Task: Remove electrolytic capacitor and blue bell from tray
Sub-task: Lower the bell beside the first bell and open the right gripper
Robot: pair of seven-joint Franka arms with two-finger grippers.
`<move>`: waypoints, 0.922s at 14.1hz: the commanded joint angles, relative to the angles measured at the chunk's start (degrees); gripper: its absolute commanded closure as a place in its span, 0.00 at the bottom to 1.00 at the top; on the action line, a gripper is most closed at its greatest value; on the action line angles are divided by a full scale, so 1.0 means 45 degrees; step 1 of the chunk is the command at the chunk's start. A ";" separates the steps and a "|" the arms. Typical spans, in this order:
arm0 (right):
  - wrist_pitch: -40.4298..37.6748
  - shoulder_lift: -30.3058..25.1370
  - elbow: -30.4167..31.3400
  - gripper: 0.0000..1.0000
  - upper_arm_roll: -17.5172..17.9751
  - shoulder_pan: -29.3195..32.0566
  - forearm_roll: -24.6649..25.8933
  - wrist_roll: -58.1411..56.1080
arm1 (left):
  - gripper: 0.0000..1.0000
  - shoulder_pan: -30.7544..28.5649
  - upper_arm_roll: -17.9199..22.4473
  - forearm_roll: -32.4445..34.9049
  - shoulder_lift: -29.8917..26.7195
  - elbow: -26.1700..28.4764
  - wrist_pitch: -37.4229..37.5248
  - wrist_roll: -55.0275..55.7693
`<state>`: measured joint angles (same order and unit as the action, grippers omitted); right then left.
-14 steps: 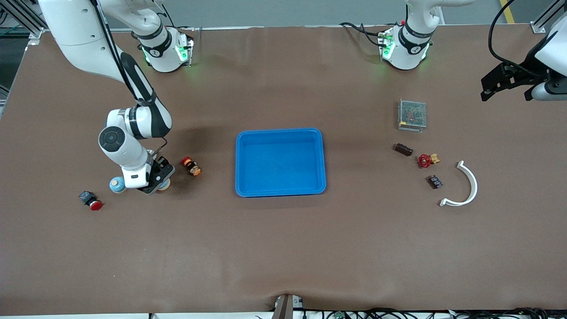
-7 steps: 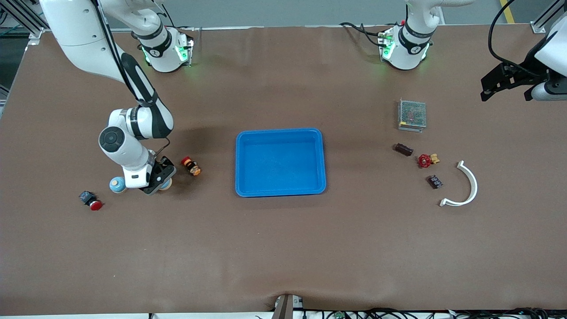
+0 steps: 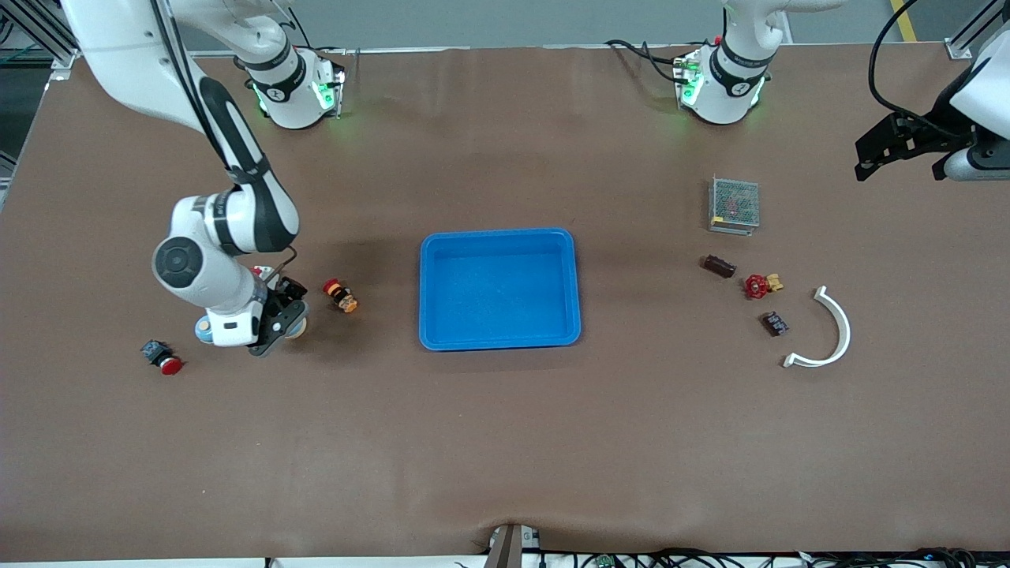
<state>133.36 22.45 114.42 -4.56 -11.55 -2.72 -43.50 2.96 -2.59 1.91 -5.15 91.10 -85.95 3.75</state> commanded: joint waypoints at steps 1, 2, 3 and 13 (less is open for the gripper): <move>-0.2906 -0.1098 -0.1261 0.00 0.0155 0.0242 -0.0176 0.1028 | 0.00 -0.0071 -0.0030 -0.0267 -0.0222 0.0068 -0.0020 -0.0326; -0.3806 -0.1391 -0.1731 0.00 0.0154 0.0204 -0.0176 0.1555 | 0.00 -0.0071 -0.0050 -0.0287 -0.0222 0.0049 -0.0020 -0.0326; -0.4569 -0.1703 -0.2103 0.00 0.0154 0.0184 -0.0176 0.2140 | 0.00 -0.0071 -0.0050 -0.0306 -0.0203 0.0049 -0.0040 -0.0326; -0.7506 -0.6215 -0.2205 0.00 0.0115 0.0046 0.0077 0.9427 | 0.00 -0.0188 -0.0030 -0.0502 -0.0222 0.0049 0.0097 -0.1069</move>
<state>100.03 -1.93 102.70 -4.24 -12.31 -2.93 -5.64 2.51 -2.49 0.76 -5.22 91.01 -85.94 0.03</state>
